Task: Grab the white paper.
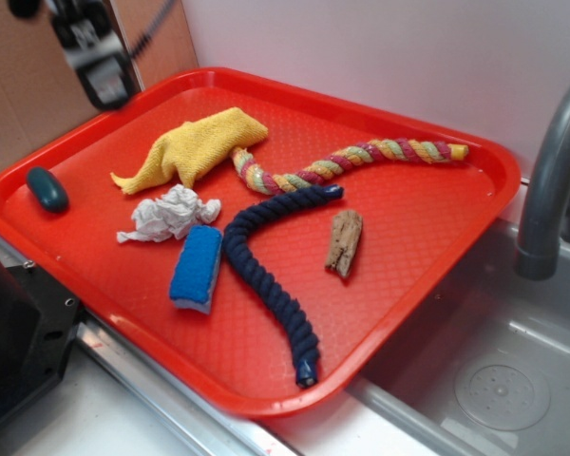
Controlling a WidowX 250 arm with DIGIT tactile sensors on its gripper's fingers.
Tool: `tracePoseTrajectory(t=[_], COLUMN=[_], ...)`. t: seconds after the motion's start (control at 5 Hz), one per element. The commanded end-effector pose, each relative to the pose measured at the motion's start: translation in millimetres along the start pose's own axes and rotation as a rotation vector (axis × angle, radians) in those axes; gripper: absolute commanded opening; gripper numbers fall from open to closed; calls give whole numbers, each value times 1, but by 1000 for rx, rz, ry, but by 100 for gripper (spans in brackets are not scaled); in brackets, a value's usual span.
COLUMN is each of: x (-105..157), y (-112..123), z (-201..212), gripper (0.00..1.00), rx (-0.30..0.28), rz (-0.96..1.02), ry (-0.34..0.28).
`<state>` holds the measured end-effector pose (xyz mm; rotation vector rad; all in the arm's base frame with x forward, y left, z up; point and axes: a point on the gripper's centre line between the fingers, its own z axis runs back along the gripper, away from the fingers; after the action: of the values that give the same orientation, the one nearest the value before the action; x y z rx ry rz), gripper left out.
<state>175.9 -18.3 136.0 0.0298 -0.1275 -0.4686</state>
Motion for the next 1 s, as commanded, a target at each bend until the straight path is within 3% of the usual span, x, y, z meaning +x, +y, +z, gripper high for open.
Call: tracePoseTrajectory(t=[0.0, 0.2, 0.4, 0.6, 0.8], x=[4, -4, -16, -15, -16], y=[-1, 0, 14, 15, 21], z=[-94, -114, -124, -114, -68], gripper=[100, 100, 57, 0, 0], rx=[-16, -33, -50, -38, 4], rz=[-212, -219, -181, -152, -20], ry=[92, 150, 157, 129, 68])
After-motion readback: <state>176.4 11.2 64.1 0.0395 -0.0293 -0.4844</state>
